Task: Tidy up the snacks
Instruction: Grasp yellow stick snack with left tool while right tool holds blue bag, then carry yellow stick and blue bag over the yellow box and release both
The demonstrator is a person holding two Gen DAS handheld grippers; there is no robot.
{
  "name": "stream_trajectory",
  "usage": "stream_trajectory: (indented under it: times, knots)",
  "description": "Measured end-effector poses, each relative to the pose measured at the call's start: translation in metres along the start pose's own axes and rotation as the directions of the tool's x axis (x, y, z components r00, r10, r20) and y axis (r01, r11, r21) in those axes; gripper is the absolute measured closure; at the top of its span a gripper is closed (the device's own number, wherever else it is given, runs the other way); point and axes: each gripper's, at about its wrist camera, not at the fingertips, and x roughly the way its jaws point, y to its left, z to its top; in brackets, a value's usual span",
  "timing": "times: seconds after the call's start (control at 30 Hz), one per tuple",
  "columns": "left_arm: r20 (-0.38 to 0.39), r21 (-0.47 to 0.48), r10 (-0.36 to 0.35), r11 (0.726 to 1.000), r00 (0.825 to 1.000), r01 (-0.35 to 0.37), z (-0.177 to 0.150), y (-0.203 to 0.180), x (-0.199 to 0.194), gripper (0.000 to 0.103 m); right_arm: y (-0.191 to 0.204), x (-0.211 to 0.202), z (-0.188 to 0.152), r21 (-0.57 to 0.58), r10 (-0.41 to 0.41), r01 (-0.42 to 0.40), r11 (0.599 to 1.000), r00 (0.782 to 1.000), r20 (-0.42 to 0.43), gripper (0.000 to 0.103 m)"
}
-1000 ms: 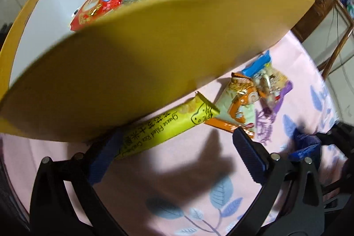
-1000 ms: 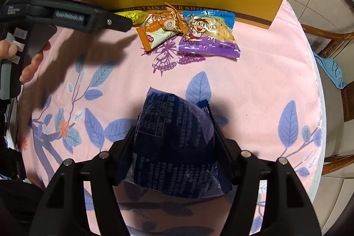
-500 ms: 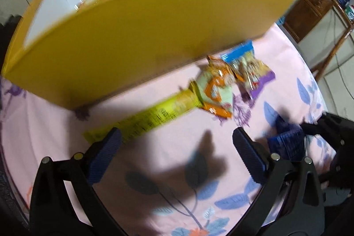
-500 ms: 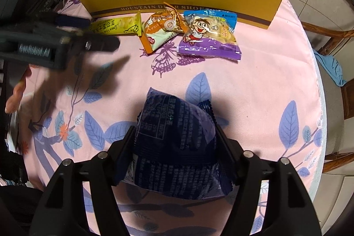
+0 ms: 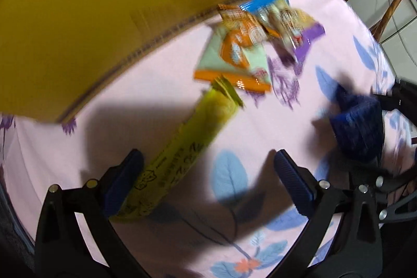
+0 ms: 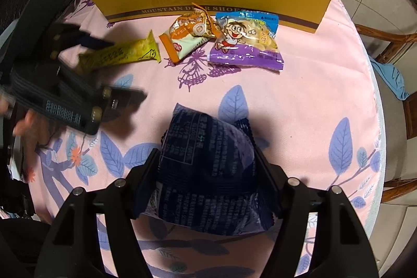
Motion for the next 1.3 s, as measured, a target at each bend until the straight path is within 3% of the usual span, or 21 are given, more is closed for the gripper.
stream_trajectory:
  times: [0.13,0.23,0.3,0.33,0.63,0.77,0.9,0.97,1.0,1.3]
  knots:
    - [0.025,-0.085,-0.012,0.996,1.000,0.014,-0.011,-0.004,-0.004,0.007,0.001,-0.001,-0.001,0.004,-0.005,0.005,1.000,1.000,0.003,0.033]
    - [0.054,-0.186,-0.023,0.982,0.998,0.033,-0.022,0.004,-0.013,0.030,0.000,-0.002,-0.002,0.011,-0.010,0.010,1.000,1.000,0.001,0.035]
    - [0.072,-0.277,-0.055,0.958,0.996,0.073,-0.035,0.018,-0.019,0.047,0.001,-0.002,-0.003,0.010,-0.012,0.012,1.000,1.000,-0.002,0.035]
    - [0.081,-0.325,-0.067,0.942,0.994,0.090,-0.041,0.022,-0.021,0.050,0.001,-0.002,-0.004,0.007,-0.014,0.014,1.000,1.000,-0.003,0.035]
    - [0.089,-0.398,0.026,0.917,0.996,0.012,-0.055,0.001,-0.022,0.053,0.005,0.001,-0.010,0.004,-0.030,0.030,1.000,0.999,0.009,0.021]
    - [0.083,-0.410,0.038,0.912,0.996,-0.001,-0.065,-0.005,-0.026,0.071,0.001,0.001,-0.012,0.020,-0.114,0.114,0.993,0.993,0.002,0.021]
    - [0.088,-0.398,0.052,0.917,0.995,-0.013,-0.077,-0.015,-0.027,0.077,-0.002,0.001,-0.017,0.028,-0.156,0.156,0.987,0.988,0.004,0.020]
    - [0.090,-0.396,0.061,0.918,0.994,-0.020,-0.082,-0.030,-0.026,0.079,-0.002,-0.002,-0.018,0.035,-0.160,0.159,0.987,0.987,0.021,0.024]
    - [0.096,-0.406,0.056,0.914,0.994,-0.012,-0.085,-0.031,-0.026,0.082,-0.001,-0.005,-0.018,0.037,-0.154,0.153,0.988,0.987,0.036,0.041]
    - [0.146,-0.452,0.021,0.891,0.989,0.048,-0.111,-0.032,-0.048,0.083,0.002,-0.038,-0.024,0.052,-0.111,0.107,0.993,0.989,0.093,0.042]
